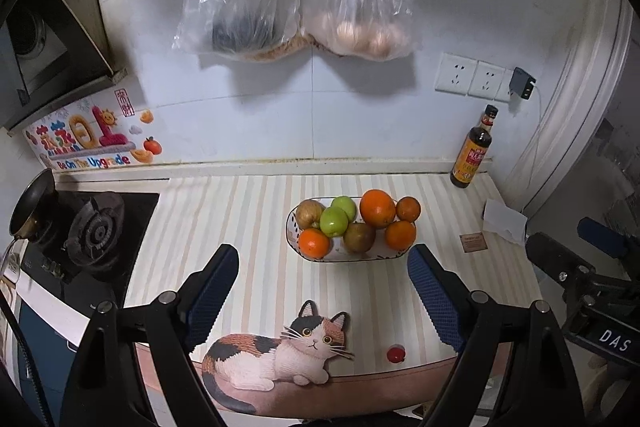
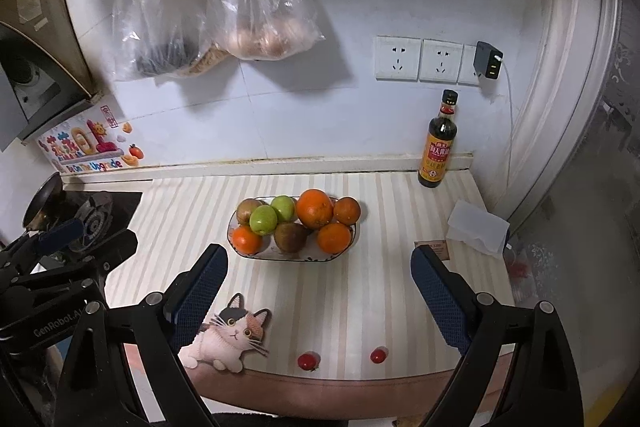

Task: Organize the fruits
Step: 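Lift both open tools away from the plate, then grasp a cherry tomato with the left tool while the right tool grasps the other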

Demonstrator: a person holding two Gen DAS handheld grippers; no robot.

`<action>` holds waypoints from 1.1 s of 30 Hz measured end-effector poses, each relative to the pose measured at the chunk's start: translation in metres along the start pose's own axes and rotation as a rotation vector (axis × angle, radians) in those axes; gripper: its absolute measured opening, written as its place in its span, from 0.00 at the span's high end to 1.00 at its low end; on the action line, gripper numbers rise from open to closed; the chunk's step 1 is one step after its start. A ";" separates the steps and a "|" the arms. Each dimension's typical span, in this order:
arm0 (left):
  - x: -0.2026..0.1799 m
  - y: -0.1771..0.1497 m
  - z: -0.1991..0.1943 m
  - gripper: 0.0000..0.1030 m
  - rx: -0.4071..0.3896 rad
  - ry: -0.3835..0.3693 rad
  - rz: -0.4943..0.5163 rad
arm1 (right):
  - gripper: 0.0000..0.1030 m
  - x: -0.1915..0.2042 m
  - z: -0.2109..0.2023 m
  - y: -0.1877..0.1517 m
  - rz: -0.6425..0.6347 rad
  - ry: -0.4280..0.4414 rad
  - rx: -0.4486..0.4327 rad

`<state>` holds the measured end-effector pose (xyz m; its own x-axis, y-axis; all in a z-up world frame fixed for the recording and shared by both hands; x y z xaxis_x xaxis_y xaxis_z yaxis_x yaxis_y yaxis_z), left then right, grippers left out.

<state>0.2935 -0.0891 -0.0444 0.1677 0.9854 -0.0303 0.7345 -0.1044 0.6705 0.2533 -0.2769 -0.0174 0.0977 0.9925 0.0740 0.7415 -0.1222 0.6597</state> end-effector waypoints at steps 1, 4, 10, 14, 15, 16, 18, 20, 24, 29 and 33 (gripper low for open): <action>0.000 0.000 -0.004 0.16 -0.007 -0.003 0.002 | 0.08 0.001 -0.003 -0.001 -0.001 0.001 -0.003; -0.001 -0.001 -0.013 0.16 -0.019 -0.014 0.007 | 0.08 0.005 -0.012 -0.004 0.001 0.006 -0.012; 0.000 -0.004 -0.021 0.16 -0.028 -0.023 0.010 | 0.08 0.007 -0.023 -0.009 0.020 0.010 -0.024; 0.005 -0.007 -0.019 0.12 -0.020 -0.038 -0.009 | 0.03 0.006 -0.026 -0.013 0.042 0.011 -0.036; 0.006 -0.008 -0.016 0.06 -0.011 -0.040 -0.012 | 0.03 0.005 -0.027 -0.014 0.047 0.012 -0.047; 0.006 -0.008 -0.013 0.00 -0.006 -0.041 -0.012 | 0.03 0.003 -0.026 -0.015 0.053 0.014 -0.053; 0.008 -0.011 -0.004 0.00 0.001 -0.041 -0.015 | 0.03 -0.002 -0.020 -0.018 0.075 0.023 -0.051; 0.008 -0.014 0.009 0.00 0.029 -0.041 -0.021 | 0.03 -0.013 -0.007 -0.025 0.112 0.028 -0.023; 0.000 -0.027 0.041 0.00 0.088 -0.033 -0.004 | 0.03 -0.042 0.024 -0.043 0.170 -0.014 0.038; -0.025 -0.059 0.097 0.00 0.239 -0.017 0.021 | 0.31 -0.087 0.081 -0.083 0.222 -0.013 0.175; -0.052 -0.101 0.152 0.00 0.400 0.019 0.047 | 0.42 -0.112 0.131 -0.121 0.241 0.032 0.292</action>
Point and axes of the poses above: each gripper's, at about its wrist camera, not at the fingertips, and z roughly the way its jaws point, x to its left, y to its top, the point moved 1 cm from there along z, roughly the way its jaws point
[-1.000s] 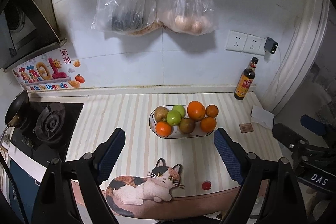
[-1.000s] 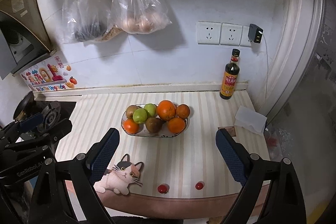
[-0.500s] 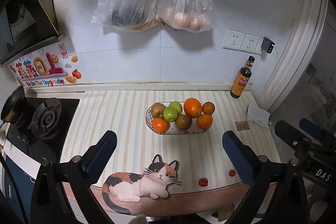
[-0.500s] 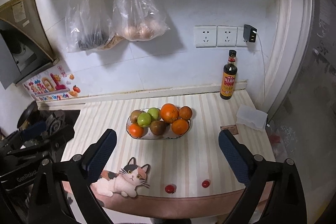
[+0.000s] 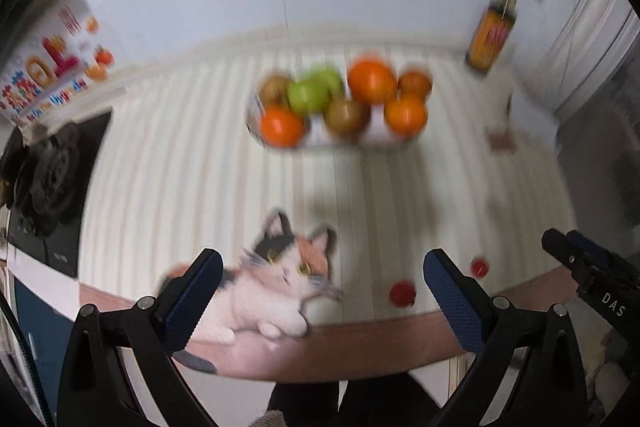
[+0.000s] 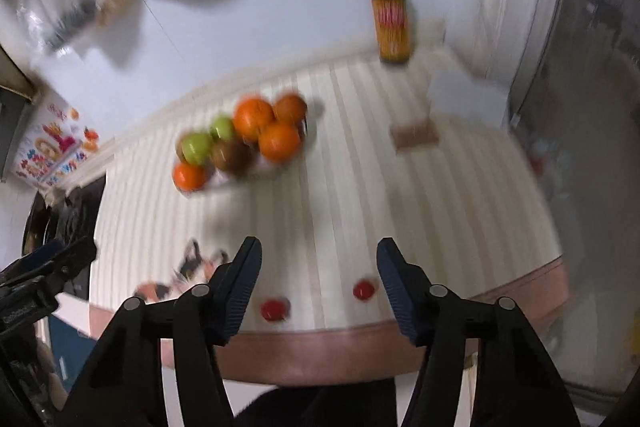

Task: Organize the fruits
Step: 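Grasp a cherry tomato with the left tool while the right tool grasps the other, then carry both cherry tomatoes onto the floral plate and open both tools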

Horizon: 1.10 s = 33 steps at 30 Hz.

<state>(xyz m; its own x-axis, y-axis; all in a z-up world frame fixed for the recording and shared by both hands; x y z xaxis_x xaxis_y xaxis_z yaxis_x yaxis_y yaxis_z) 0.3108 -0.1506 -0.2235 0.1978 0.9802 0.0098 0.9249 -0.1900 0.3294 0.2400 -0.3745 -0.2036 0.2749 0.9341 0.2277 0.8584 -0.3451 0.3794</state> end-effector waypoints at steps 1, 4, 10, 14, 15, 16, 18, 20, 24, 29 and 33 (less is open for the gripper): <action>-0.005 -0.003 0.012 0.00 0.032 0.001 0.001 | 0.42 -0.007 0.016 -0.004 -0.004 -0.003 0.033; -0.022 -0.015 0.052 0.00 0.131 -0.001 0.009 | 0.42 -0.023 0.058 -0.013 -0.011 0.004 0.121; -0.042 -0.034 0.111 0.00 0.334 -0.047 0.009 | 0.57 -0.033 0.120 -0.028 -0.074 0.009 0.232; -0.050 -0.042 0.124 0.00 0.384 -0.070 0.009 | 0.65 -0.034 0.142 -0.035 -0.108 -0.015 0.272; -0.052 -0.042 0.126 0.00 0.387 -0.068 0.009 | 0.67 -0.035 0.146 -0.037 -0.112 -0.014 0.280; -0.054 -0.042 0.128 0.01 0.388 -0.078 0.008 | 0.67 -0.035 0.149 -0.038 -0.119 -0.014 0.283; -0.056 -0.042 0.133 0.03 0.394 -0.095 -0.005 | 0.70 -0.036 0.153 -0.039 -0.132 -0.011 0.290; -0.060 -0.042 0.136 0.21 0.397 -0.116 -0.009 | 0.71 -0.038 0.156 -0.040 -0.134 -0.002 0.299; -0.068 -0.049 0.144 0.54 0.426 -0.143 0.003 | 0.72 -0.037 0.158 -0.041 -0.147 -0.004 0.306; -0.076 -0.051 0.141 0.71 0.398 -0.161 0.012 | 0.72 -0.037 0.159 -0.041 -0.147 -0.003 0.306; -0.078 -0.047 0.136 0.71 0.370 -0.167 0.015 | 0.72 -0.040 0.153 -0.040 -0.137 0.012 0.295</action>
Point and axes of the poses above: each gripper's, at about its wrist camera, not at the fingertips, and z roughly the way its jaws point, x to its left, y to its top, the point moved 1 cm from there along z, roughly the way its jaws point
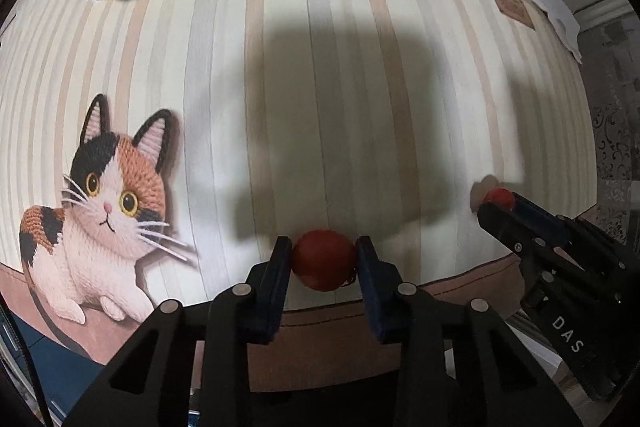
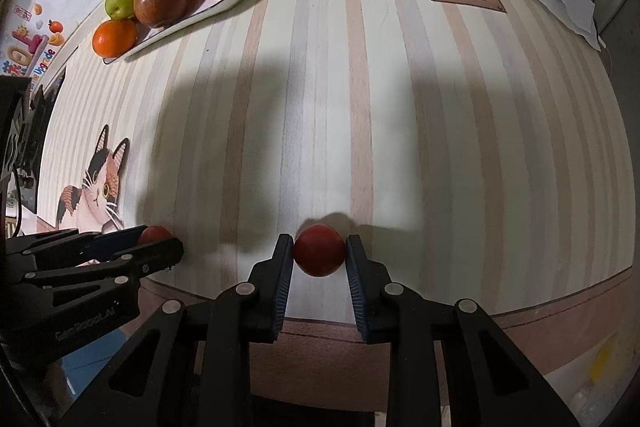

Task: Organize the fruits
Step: 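Carry both cherry tomatoes onto the floral plate and open both tools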

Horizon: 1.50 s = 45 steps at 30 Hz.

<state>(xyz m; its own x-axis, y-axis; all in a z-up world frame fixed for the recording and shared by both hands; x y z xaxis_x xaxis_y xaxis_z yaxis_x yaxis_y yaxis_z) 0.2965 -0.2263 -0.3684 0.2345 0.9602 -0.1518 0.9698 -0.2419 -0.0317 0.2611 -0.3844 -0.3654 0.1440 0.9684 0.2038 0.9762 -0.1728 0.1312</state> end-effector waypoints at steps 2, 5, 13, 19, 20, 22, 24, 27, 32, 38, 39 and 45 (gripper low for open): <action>0.005 0.005 -0.010 0.71 -0.021 -0.010 -0.009 | 0.72 -0.002 -0.006 0.001 0.006 0.013 -0.014; 0.012 0.010 -0.027 0.71 -0.043 -0.044 -0.037 | 0.72 -0.005 -0.017 0.005 0.018 0.039 -0.041; 0.036 0.028 -0.095 0.71 -0.185 -0.103 -0.097 | 0.72 0.002 -0.041 0.030 0.042 0.149 -0.112; 0.067 0.068 -0.119 0.71 -0.266 -0.126 -0.172 | 0.72 0.032 -0.050 0.067 0.016 0.211 -0.166; 0.070 0.075 -0.119 0.71 -0.274 -0.127 -0.184 | 0.72 0.037 -0.051 0.073 0.007 0.217 -0.176; 0.082 0.092 -0.121 0.71 -0.294 -0.119 -0.208 | 0.72 0.049 -0.048 0.089 -0.013 0.229 -0.198; 0.092 0.104 -0.118 0.71 -0.298 -0.115 -0.226 | 0.72 0.061 -0.042 0.107 -0.028 0.237 -0.215; 0.104 0.126 -0.108 0.71 -0.298 -0.104 -0.251 | 0.72 0.079 -0.029 0.132 -0.047 0.241 -0.235; 0.122 0.149 -0.091 0.71 -0.273 -0.106 -0.275 | 0.72 0.106 -0.003 0.161 -0.087 0.237 -0.235; 0.135 0.158 -0.071 0.71 -0.234 -0.110 -0.282 | 0.72 0.122 0.024 0.171 -0.125 0.210 -0.205; 0.135 0.158 -0.070 0.71 -0.231 -0.109 -0.281 | 0.72 0.123 0.027 0.172 -0.127 0.208 -0.202; 0.131 0.163 -0.065 0.71 -0.223 -0.114 -0.265 | 0.72 0.127 0.035 0.175 -0.130 0.184 -0.210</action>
Point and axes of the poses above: each gripper's, at about its wrist camera, not at the fingertips, and z roughly the way its jaws point, x to its left, y to its top, the point moved 1 cm from there along z, roughly the way its jaws point
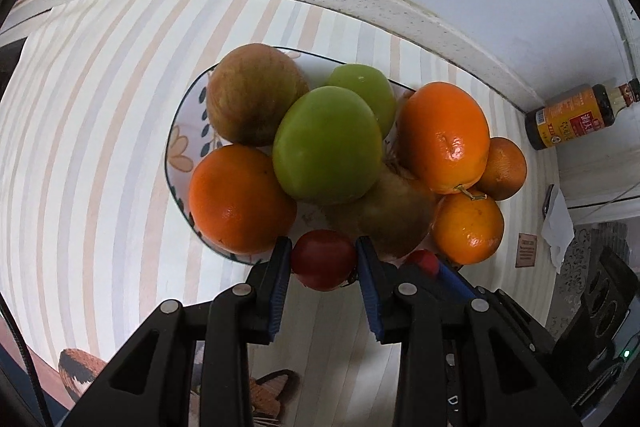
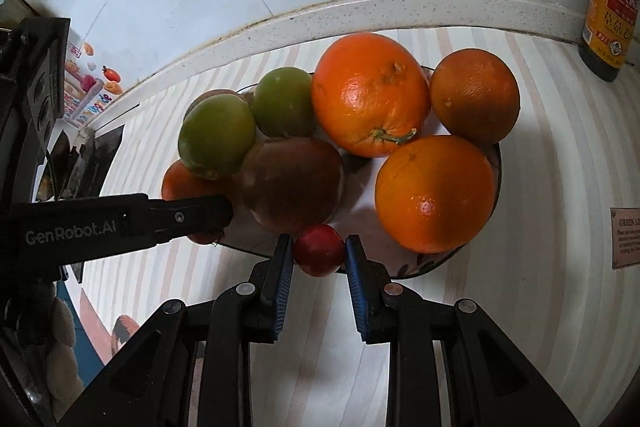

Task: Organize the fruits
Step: 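Carry both cherry tomatoes onto the floral plate and open both tools, then lift both open tools away from the plate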

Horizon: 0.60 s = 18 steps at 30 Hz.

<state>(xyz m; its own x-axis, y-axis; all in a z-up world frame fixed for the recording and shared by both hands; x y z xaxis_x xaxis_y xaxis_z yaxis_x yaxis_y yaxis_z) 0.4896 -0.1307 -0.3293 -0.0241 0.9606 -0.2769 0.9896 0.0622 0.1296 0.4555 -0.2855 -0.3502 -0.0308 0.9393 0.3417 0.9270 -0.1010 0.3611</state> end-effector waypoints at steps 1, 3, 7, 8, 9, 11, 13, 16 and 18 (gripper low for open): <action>-0.002 0.001 0.001 0.71 0.001 0.003 0.005 | 0.72 0.001 0.001 0.001 -0.003 -0.007 -0.007; -0.003 0.002 0.002 0.70 0.009 0.013 0.003 | 0.72 0.002 0.002 0.002 -0.002 -0.008 -0.006; -0.002 0.003 0.000 0.69 0.012 0.026 -0.002 | 0.61 -0.001 0.005 0.003 0.030 -0.023 0.009; -0.001 0.002 -0.001 0.67 0.015 0.031 -0.004 | 0.50 -0.001 0.004 0.003 0.037 -0.005 0.008; -0.001 0.002 -0.003 0.65 0.014 0.035 -0.003 | 0.45 0.000 0.003 0.003 0.043 0.005 0.008; 0.001 0.000 -0.010 0.62 -0.002 0.047 0.005 | 0.35 0.001 -0.004 0.001 0.044 -0.006 0.007; 0.001 -0.003 -0.022 0.62 -0.025 0.058 0.018 | 0.19 0.002 -0.014 -0.001 0.047 -0.014 -0.003; -0.001 -0.011 -0.038 0.37 -0.056 0.090 0.053 | 0.17 0.002 -0.034 -0.004 0.055 -0.049 -0.011; -0.003 -0.017 -0.051 0.11 -0.092 0.127 0.082 | 0.09 0.004 -0.045 -0.003 0.053 -0.106 0.006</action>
<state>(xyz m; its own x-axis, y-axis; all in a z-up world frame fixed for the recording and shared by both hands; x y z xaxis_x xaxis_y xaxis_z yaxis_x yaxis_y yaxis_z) 0.4654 -0.1205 -0.2818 0.0324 0.9896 -0.1404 0.9719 0.0016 0.2353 0.4358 -0.2963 -0.3110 0.0579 0.9621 0.2664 0.9286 -0.1498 0.3395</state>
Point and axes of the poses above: each gripper's, at about its wrist camera, not at the fingertips, and z roughly the way its jaws point, x to its left, y to its top, the point moved 1 cm from there along z, roughly the way its jaws point
